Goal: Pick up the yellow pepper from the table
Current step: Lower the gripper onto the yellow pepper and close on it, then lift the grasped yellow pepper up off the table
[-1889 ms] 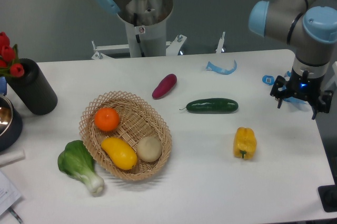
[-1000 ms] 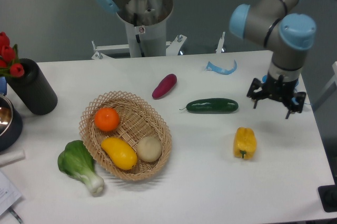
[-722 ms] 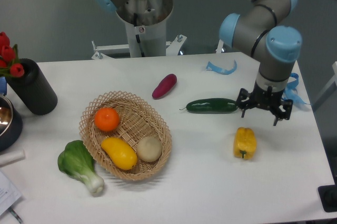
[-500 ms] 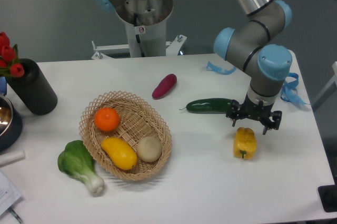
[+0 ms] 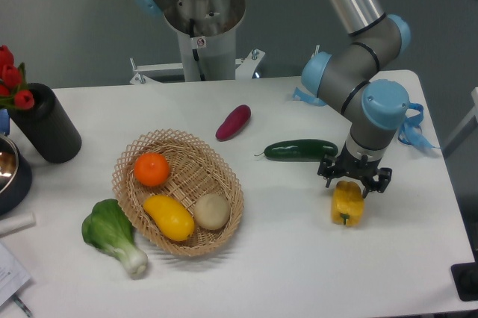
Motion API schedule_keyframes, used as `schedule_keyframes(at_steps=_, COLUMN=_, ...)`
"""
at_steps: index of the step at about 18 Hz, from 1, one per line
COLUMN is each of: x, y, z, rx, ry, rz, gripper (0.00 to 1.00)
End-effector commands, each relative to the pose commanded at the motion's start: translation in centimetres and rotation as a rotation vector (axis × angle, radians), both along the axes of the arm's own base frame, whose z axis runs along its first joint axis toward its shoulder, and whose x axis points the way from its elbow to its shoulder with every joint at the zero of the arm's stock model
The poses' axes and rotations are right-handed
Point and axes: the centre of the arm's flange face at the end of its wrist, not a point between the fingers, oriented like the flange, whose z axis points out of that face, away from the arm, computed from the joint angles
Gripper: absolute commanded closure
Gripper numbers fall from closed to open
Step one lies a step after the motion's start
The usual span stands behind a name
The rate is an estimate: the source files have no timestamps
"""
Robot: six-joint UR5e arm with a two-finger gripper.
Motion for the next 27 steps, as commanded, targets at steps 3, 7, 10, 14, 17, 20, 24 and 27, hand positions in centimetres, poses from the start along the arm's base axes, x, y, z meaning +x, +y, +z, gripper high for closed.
schedule_keyframes(at_steps=3, x=-0.1, y=-0.1, z=0.3, rx=0.002, ry=0.004, rz=0.003, gripper=0.84)
schedule_keyframes(at_steps=7, x=-1.2, y=-0.1, z=2.8, rx=0.027, ry=0.045, rz=0.011, gripper=0.87)
schedule_keyframes(at_steps=10, x=-2.9, y=-0.3, z=6.3, rx=0.056, ry=0.104, rz=0.024, gripper=0.87)
schedule_keyframes(at_steps=14, x=-5.5, y=-1.7, z=10.6, rx=0.071, ry=0.16, rz=0.044, gripper=0.87)
schedule_keyframes(at_steps=17, x=-6.2, y=-1.6, z=12.1, rx=0.054, ry=0.154, rz=-0.012, gripper=0.87)
schedule_keyframes(at_steps=20, x=-6.7, y=-1.6, z=13.6, rx=0.047, ry=0.16, rz=-0.054, gripper=0.86)
schedule_keyframes(at_steps=24, x=-7.4, y=-2.2, z=15.1, rx=-0.012, ry=0.143, rz=-0.187, gripper=0.87)
schedule_keyframes(at_steps=27, x=-7.4, y=-2.4, z=15.0, rx=-0.018, ry=0.133, rz=-0.199, gripper=0.87)
